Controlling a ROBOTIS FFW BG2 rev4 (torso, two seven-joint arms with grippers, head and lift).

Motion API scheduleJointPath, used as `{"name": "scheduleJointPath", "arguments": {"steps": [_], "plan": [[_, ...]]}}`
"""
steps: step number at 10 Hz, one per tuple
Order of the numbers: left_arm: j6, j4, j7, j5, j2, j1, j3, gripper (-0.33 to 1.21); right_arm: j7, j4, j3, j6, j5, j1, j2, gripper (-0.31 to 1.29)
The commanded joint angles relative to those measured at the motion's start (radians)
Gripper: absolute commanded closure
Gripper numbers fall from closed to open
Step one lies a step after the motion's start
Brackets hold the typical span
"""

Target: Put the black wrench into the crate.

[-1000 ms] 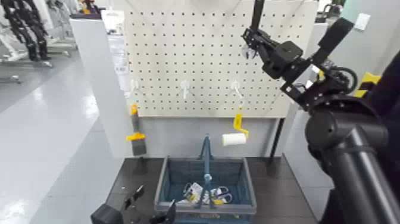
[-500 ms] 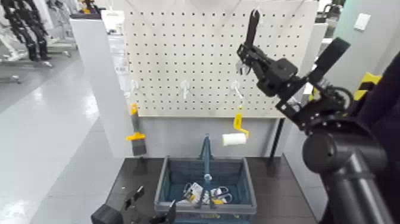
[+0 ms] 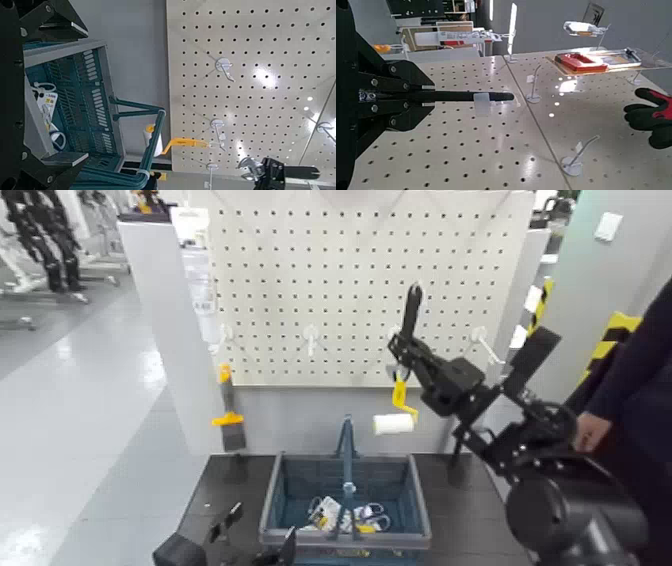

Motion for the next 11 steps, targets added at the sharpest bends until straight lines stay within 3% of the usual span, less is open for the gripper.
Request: {"name": "scheduleJointPath", "arguments": {"steps": [1,7,11], "plan": [[0.0,0.0,0.0,0.0,0.001,0.0,0.002,0.21,0.002,-0.006,-0.005,0.046,-0.008,0.062,-0.004,1.1],[0.003,0.0,0.0,0.002,-0.002,0.0,0.003,0.21,0.017,0.129,-0.003,0.085,-0.002,0.119,-0.013,1.1],[0.002,0.0,-0.002,0.0,0.0,0.0,0.0,0.21,0.046,0.216,-0.01,0.112,0.039,0.119,-0.013,1.1]]}}
